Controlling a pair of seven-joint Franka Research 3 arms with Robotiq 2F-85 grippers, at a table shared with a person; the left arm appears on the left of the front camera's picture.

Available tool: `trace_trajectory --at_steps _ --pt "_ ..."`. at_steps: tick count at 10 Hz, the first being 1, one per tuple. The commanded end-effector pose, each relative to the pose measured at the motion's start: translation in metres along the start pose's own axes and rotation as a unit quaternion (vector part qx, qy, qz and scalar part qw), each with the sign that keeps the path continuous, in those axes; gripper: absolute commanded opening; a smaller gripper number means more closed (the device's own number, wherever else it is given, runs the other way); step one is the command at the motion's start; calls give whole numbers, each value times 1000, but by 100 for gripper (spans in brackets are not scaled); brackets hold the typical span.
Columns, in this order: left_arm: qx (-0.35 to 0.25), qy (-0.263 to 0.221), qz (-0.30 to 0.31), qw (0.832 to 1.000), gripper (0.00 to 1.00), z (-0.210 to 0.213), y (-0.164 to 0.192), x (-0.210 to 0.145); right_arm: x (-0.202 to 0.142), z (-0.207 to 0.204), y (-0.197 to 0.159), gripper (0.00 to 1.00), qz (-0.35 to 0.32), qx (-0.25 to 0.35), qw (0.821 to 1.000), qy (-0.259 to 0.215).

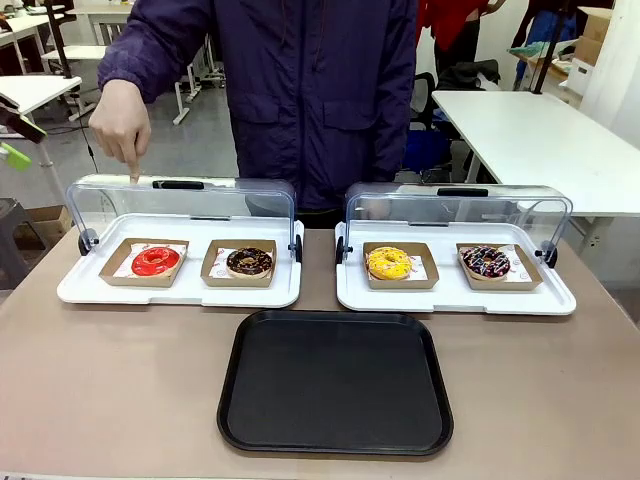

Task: Move the first donut from the left to the tray.
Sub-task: Pick up the Paper togo box containing the Donut indicated by the person and place it on the Handle tray.

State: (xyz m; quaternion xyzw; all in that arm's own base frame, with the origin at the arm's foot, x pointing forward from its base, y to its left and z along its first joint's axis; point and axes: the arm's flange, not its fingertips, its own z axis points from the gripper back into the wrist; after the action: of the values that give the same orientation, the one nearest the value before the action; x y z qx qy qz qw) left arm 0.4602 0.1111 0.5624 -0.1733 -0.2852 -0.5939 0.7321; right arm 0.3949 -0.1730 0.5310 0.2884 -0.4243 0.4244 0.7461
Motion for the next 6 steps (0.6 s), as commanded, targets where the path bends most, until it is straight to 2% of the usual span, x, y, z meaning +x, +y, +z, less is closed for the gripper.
trace_trajectory --at_steps 1,3,5,6 --pt "-15 105 -34 994 100 -18 0 11 0 0 -2 100 12 0 1000 -15" --pt "-24 172 -57 983 100 -56 -11 14 0 0 -2 100 12 0 1000 -15" --pt "-18 204 -80 976 100 -93 -18 10 0 0 -2 100 12 0 1000 -15" --pt "-25 203 -83 975 100 -113 -20 5 0 0 -2 100 12 0 1000 -15"
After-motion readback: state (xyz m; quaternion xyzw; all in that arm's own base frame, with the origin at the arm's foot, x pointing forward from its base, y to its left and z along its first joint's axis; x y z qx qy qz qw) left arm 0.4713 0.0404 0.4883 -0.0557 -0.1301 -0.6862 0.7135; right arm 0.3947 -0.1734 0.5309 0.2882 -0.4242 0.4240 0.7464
